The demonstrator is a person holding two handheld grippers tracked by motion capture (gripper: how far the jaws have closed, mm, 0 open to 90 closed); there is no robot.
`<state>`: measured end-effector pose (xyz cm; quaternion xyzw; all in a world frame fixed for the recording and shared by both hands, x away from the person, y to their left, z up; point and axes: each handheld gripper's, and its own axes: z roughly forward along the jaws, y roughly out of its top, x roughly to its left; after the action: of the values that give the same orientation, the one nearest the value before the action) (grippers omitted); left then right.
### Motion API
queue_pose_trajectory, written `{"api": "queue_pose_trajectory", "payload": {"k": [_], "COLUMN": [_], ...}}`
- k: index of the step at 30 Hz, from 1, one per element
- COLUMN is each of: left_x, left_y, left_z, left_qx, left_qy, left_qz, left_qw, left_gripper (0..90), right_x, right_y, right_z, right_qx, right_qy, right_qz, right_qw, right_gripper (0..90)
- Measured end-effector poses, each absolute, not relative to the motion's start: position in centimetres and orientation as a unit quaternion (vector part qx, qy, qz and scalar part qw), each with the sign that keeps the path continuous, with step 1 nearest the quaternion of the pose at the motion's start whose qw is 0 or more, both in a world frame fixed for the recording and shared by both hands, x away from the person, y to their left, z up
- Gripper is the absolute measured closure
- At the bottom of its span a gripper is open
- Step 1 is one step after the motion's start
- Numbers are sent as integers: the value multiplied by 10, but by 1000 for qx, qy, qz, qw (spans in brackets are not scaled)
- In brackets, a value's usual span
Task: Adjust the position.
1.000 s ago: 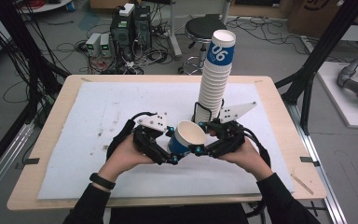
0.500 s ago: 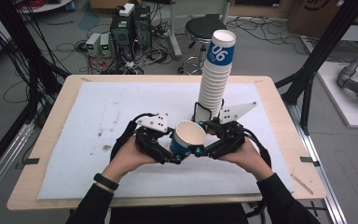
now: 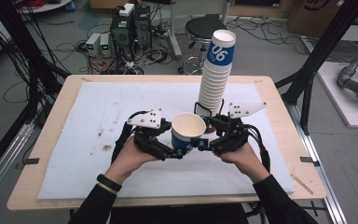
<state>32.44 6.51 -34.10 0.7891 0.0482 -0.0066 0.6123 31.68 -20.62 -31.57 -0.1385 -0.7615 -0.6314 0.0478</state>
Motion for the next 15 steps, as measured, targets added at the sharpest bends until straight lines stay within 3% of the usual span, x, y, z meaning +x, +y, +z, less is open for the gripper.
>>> {"api": "queue_pose_trajectory", "payload": {"k": [7, 15], "left_x": [325, 324], "left_y": [62, 57], "left_z": [-346, -350], "left_qx": [783, 778], "left_qy": [46, 46], "left_qz": [-14, -24], "left_qw": [620, 626], "left_gripper": [294, 293], "right_x": [313, 314], "right_y": [-203, -201], "right_z": [-317, -318], "right_qx": [-133, -134], "right_qy": [-759, -759], "right_qz": [-637, -636], "right_qw": [25, 33], "right_gripper": [184, 185]}}
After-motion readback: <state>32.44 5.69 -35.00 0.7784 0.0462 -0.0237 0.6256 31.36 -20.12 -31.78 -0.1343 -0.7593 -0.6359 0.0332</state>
